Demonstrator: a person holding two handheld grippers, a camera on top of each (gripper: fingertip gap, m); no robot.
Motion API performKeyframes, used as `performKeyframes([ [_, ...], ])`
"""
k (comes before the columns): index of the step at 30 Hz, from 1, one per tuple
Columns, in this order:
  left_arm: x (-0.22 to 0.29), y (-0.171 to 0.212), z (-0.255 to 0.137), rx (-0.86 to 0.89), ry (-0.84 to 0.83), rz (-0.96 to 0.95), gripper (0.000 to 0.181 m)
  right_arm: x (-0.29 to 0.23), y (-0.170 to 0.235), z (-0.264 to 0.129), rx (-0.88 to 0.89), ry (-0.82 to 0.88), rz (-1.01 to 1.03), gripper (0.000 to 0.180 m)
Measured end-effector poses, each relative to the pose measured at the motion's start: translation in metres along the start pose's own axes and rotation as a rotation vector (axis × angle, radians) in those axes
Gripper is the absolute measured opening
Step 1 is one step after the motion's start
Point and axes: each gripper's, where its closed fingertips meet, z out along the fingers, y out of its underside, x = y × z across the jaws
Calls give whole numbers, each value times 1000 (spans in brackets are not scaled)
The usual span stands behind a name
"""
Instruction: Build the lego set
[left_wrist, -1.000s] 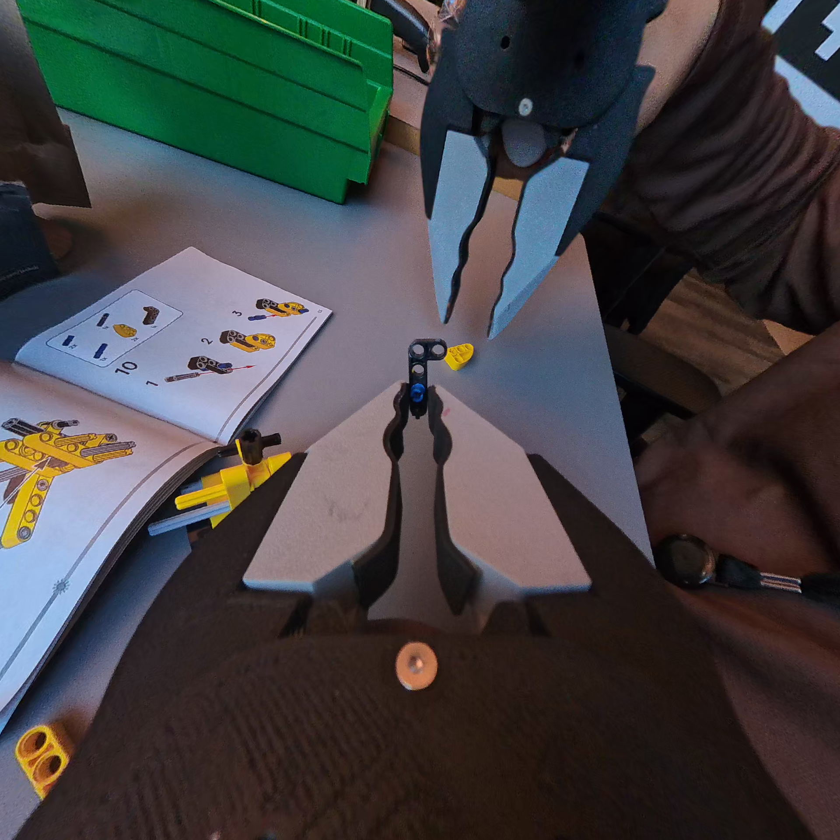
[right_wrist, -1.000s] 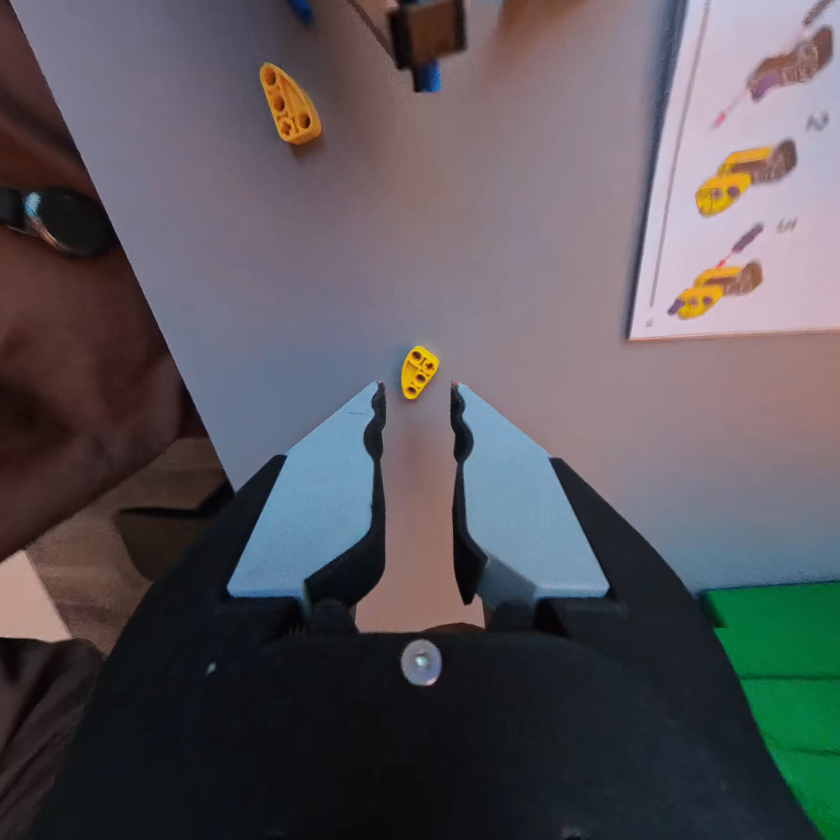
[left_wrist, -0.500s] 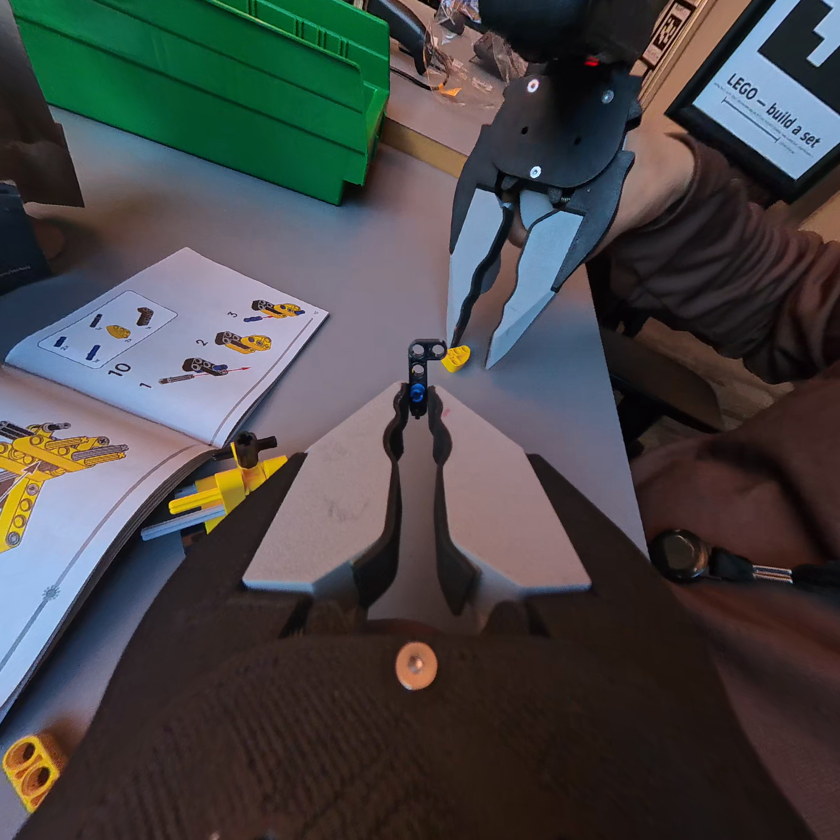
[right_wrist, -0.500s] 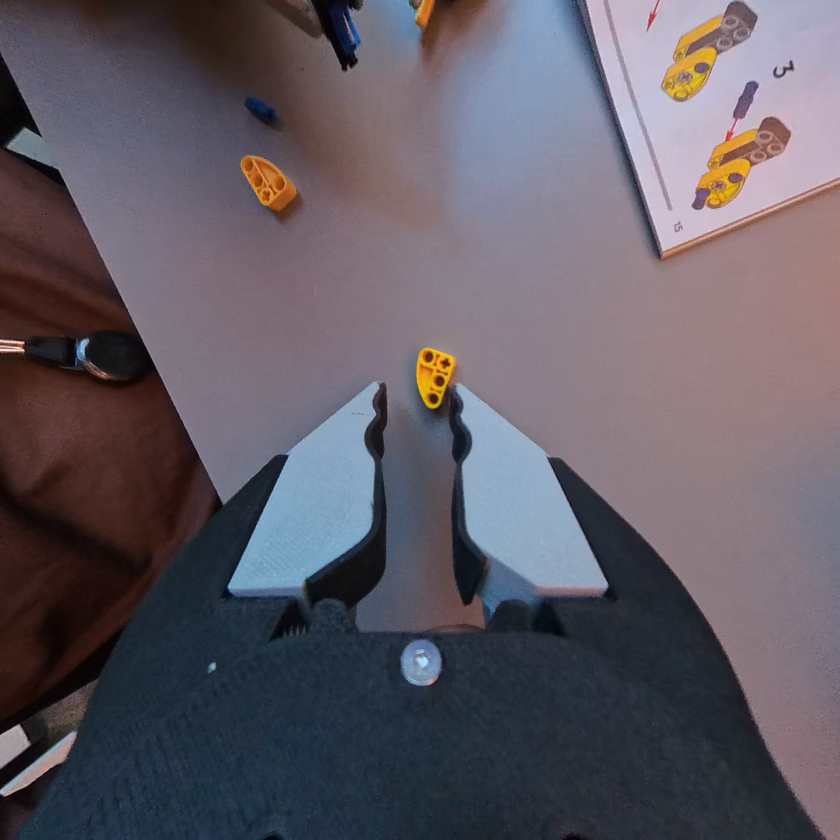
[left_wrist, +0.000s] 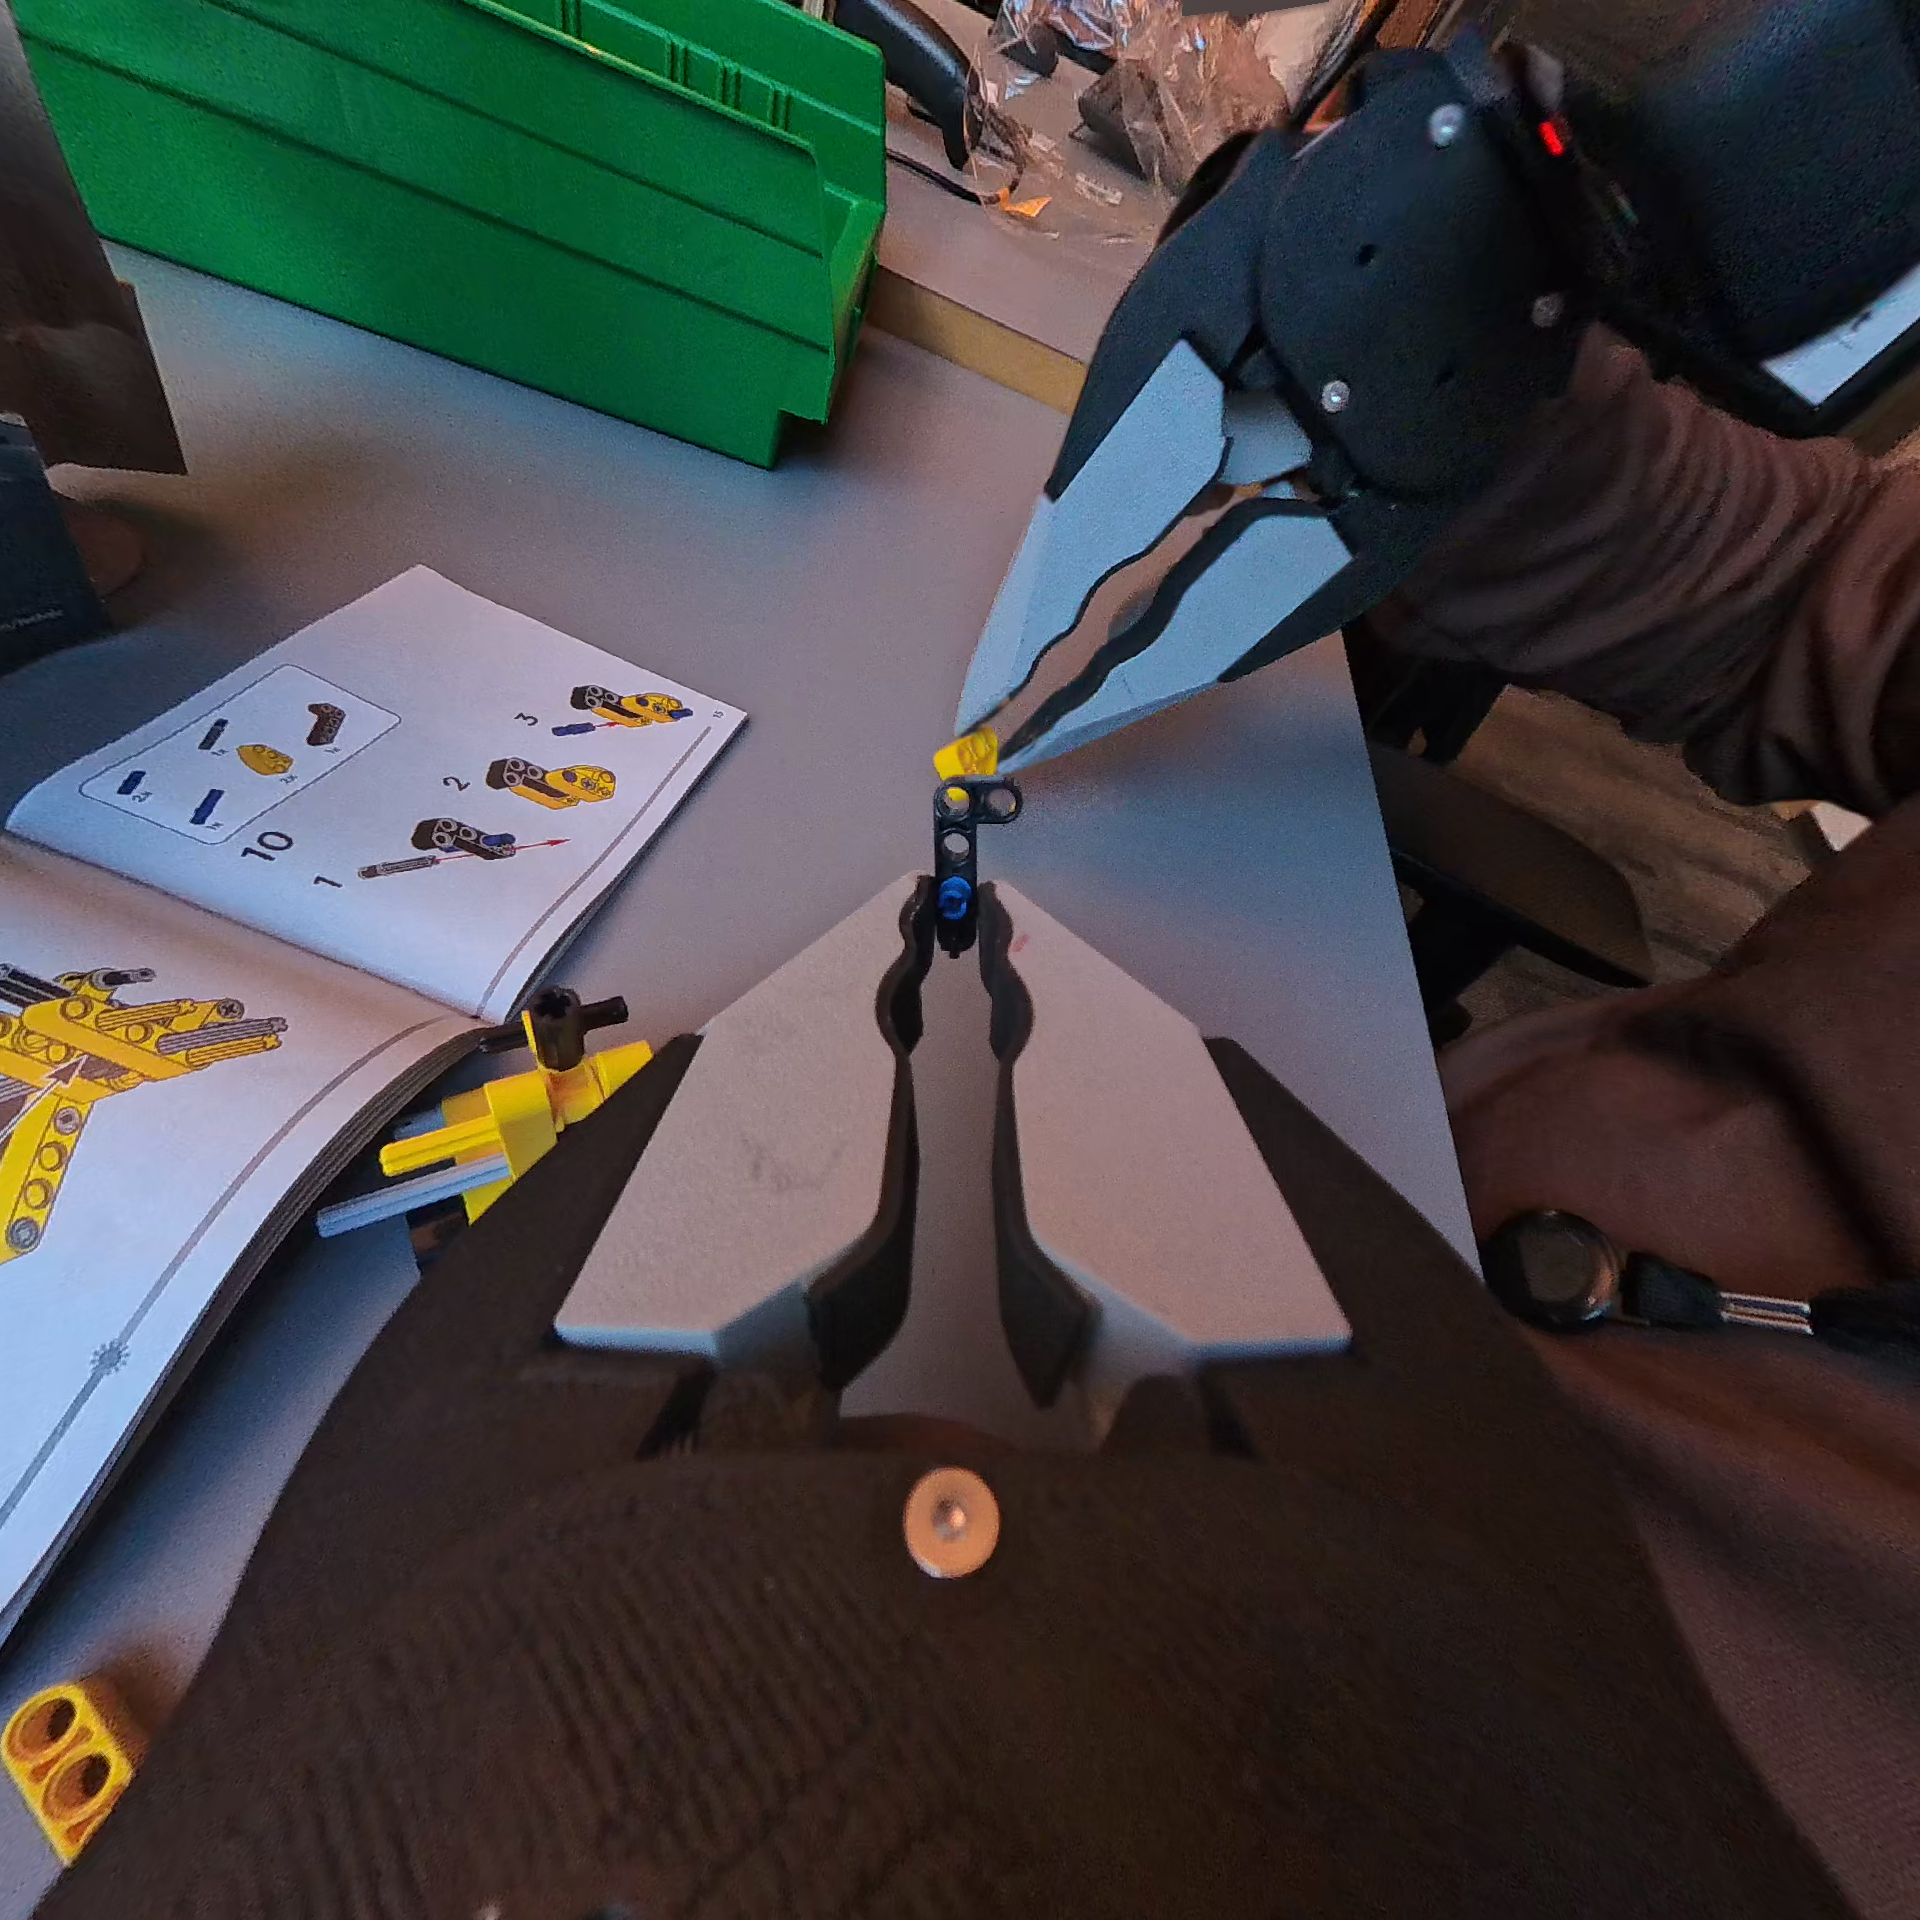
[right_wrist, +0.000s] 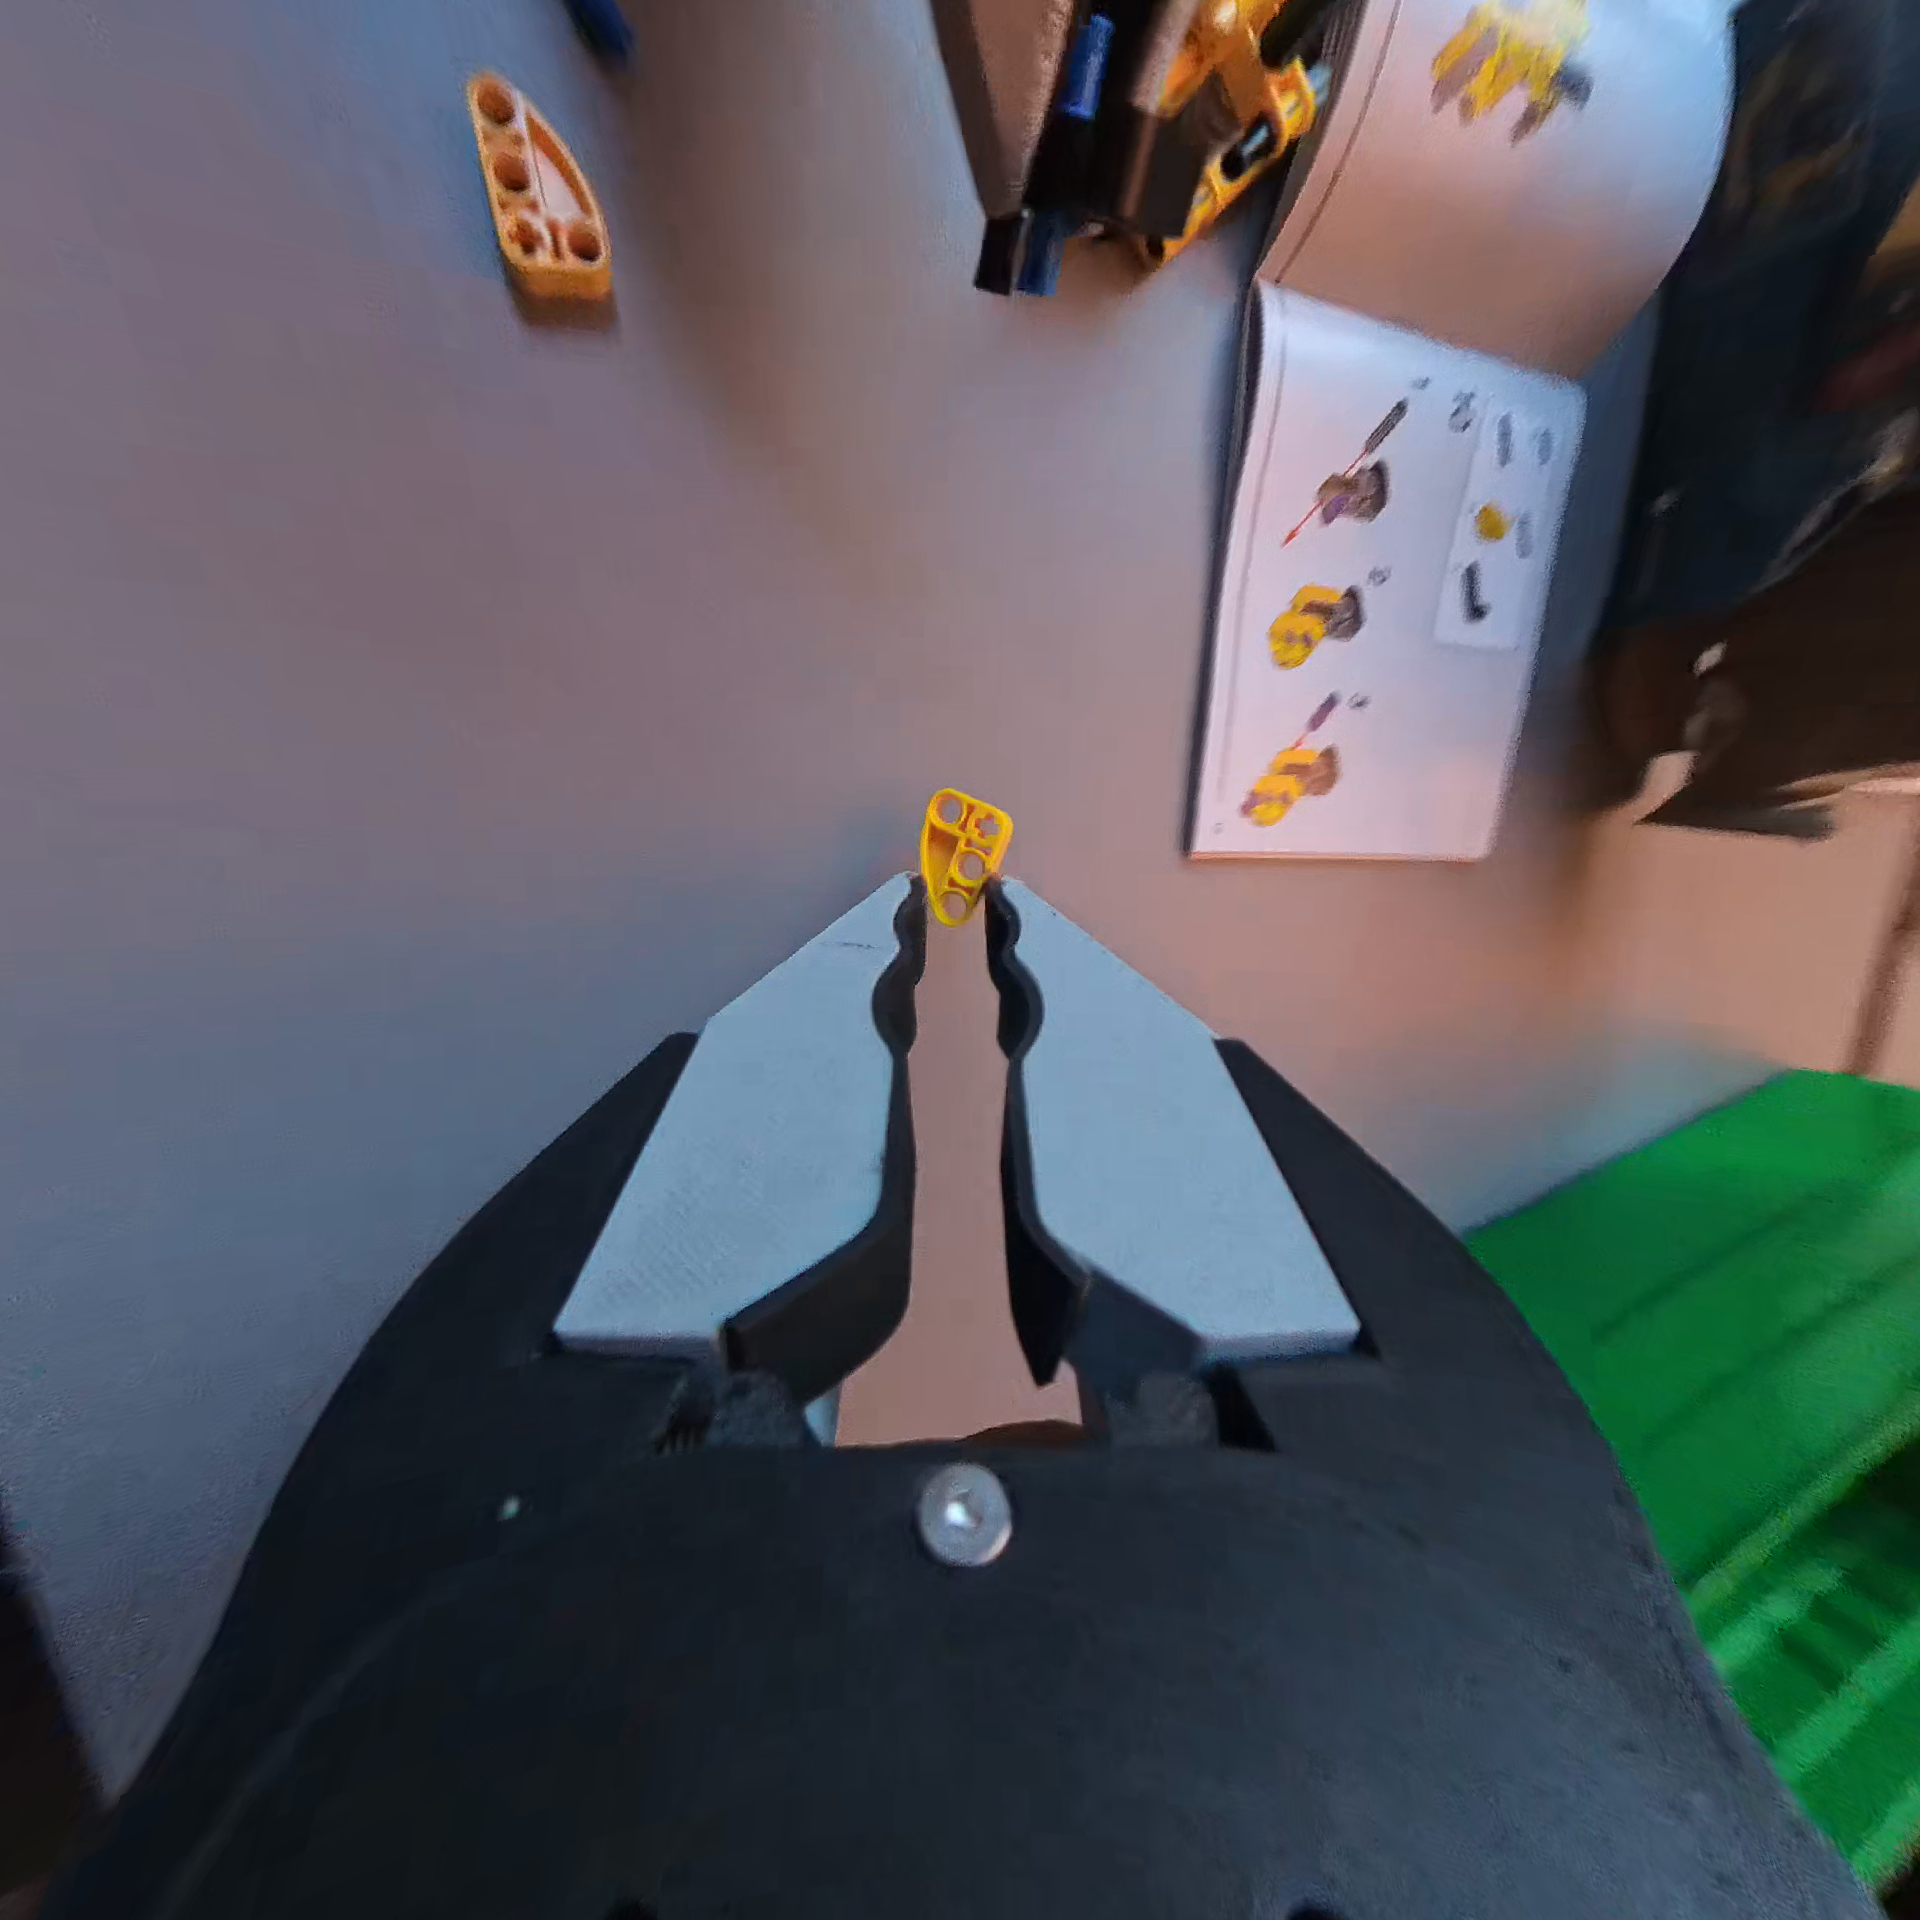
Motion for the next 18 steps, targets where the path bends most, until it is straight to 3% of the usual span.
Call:
performKeyframes([
  [4, 0, 1, 0, -4, -1, 2, 5, 19, -12, -7, -7, 256, -350, 7],
  [6, 0, 0, 0, -2, -2, -2, 5, 36, -16, -11, -84, 460, -572, 7],
  [8, -1, 0, 0, -1, -1, -10, 5, 41, -15, -7, -189, 559, -787, 7],
  [18, -1, 0, 0, 0, 1, -18, 5, 37, -8, 6, -419, 458, -1225, 7],
])
